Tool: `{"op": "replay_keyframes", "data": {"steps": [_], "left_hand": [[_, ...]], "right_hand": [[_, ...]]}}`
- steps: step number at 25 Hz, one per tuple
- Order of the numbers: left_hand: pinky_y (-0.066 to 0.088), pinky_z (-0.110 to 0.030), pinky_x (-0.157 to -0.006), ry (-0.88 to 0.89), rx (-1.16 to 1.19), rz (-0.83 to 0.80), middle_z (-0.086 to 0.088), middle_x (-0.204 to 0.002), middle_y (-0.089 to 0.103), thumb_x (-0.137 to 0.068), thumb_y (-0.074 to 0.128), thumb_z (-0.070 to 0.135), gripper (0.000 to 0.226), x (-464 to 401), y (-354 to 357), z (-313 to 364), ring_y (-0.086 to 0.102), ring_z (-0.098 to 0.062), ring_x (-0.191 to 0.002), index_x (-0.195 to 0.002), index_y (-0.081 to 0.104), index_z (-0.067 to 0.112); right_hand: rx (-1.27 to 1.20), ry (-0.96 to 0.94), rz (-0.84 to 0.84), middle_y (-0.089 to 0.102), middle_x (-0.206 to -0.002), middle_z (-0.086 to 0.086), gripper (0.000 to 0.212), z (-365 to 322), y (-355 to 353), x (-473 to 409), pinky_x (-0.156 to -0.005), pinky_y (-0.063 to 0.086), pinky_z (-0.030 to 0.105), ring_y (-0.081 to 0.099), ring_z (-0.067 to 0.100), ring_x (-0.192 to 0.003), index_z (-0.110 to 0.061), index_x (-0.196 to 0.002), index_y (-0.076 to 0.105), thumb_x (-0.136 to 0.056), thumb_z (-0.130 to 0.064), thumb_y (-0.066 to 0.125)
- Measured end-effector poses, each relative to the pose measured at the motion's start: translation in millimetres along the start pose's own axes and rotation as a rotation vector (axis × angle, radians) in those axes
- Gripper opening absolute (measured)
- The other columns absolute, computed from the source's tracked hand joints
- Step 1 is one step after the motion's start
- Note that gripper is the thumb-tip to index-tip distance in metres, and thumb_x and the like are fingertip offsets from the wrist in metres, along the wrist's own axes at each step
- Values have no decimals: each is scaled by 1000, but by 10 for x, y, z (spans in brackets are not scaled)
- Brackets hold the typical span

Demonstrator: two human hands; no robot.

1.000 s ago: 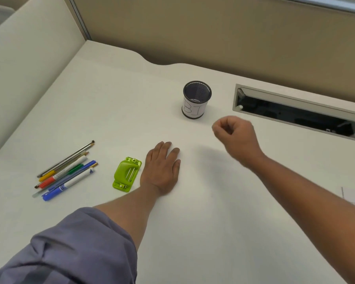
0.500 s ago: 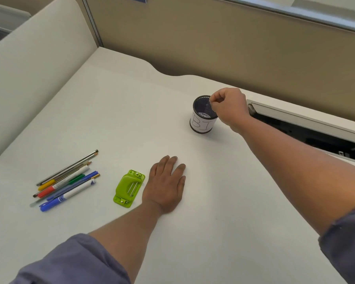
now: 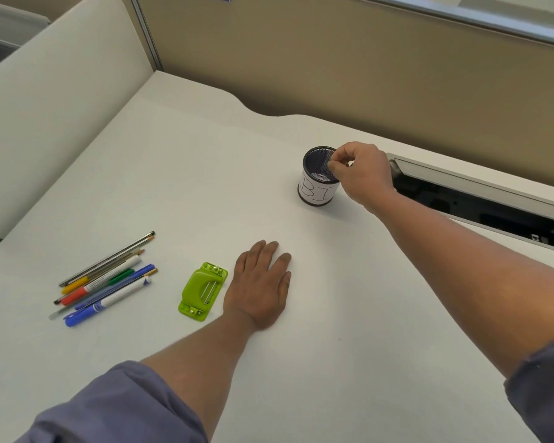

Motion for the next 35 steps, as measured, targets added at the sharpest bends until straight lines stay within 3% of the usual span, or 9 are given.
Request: {"op": "replay_keyframes", "data": {"steps": [4, 8, 14, 17, 21, 29, 35], "left_hand": [[25, -47, -116, -2, 5, 0, -10, -152, 46, -101, 32, 40, 45, -10, -6, 3, 33, -33, -144, -136, 53, 22], [23, -47, -116, -3, 4, -8, -10, -153, 44, -101, 32, 40, 45, -20, -16, -4, 31, -33, -145, -137, 53, 22], [20, -46, -116, -8, -2, -12, -9, -153, 43, -101, 33, 40, 46, -19, -24, -1, 30, -32, -145, -138, 52, 22], [19, -46, -116, -13, 3, -14, -9, -154, 42, -101, 37, 38, 44, -15, -12, -5, 29, -32, -145, -139, 51, 22], [19, -46, -116, -14, 3, -10, -9, -153, 43, -100, 35, 39, 45, -18, -1, -1, 29, -32, -144, -138, 52, 22], [21, -47, -116, -13, 3, -13, -8, -153, 42, -100, 34, 40, 45, -17, -1, 9, 28, -32, -144, -138, 52, 22], [22, -47, -115, -11, -5, -5, -8, -152, 42, -100, 36, 38, 43, -18, 3, -9, 30, -33, -143, -136, 52, 22]], "right_hand": [[-189, 64, 67, 64, -78, -21, 16, 33, -28, 133, -63, 42, 20, 51, -2, -61, -31, -86, 70, -83, -17, 62], [-283, 63, 21, 64, -74, -18, 15, 96, -31, 524, -58, 43, 15, 48, -3, -53, -33, -81, 70, -85, -18, 68], [-153, 109, -278, 67, -69, -25, 12, 425, -39, 1485, -57, 41, 7, 56, -5, -57, -30, -80, 72, -86, -20, 75], [64, 57, -449, 67, -88, -17, 9, 639, -80, 1968, -73, 46, 20, 59, -1, -73, -28, -91, 75, -90, -20, 71], [135, 67, -522, 68, -102, -6, 16, 849, -123, 2441, -85, 50, 34, 63, 15, -93, -22, -105, 75, -93, -16, 65], [114, 69, -420, 63, -101, -13, 21, 924, -1, 2718, -82, 50, 33, 59, 11, -89, -26, -114, 73, -94, -25, 65], [176, 9, -387, 65, -99, -16, 16, 891, 38, 2727, -75, 52, 34, 60, 11, -91, -31, -106, 75, -96, -27, 63]]}}
Point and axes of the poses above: each hand's wrist, its own x-axis away from the middle knuckle, its own y-axis out of the palm, z = x × y, the point moved 1 cm from there along -x, towards the middle knuckle
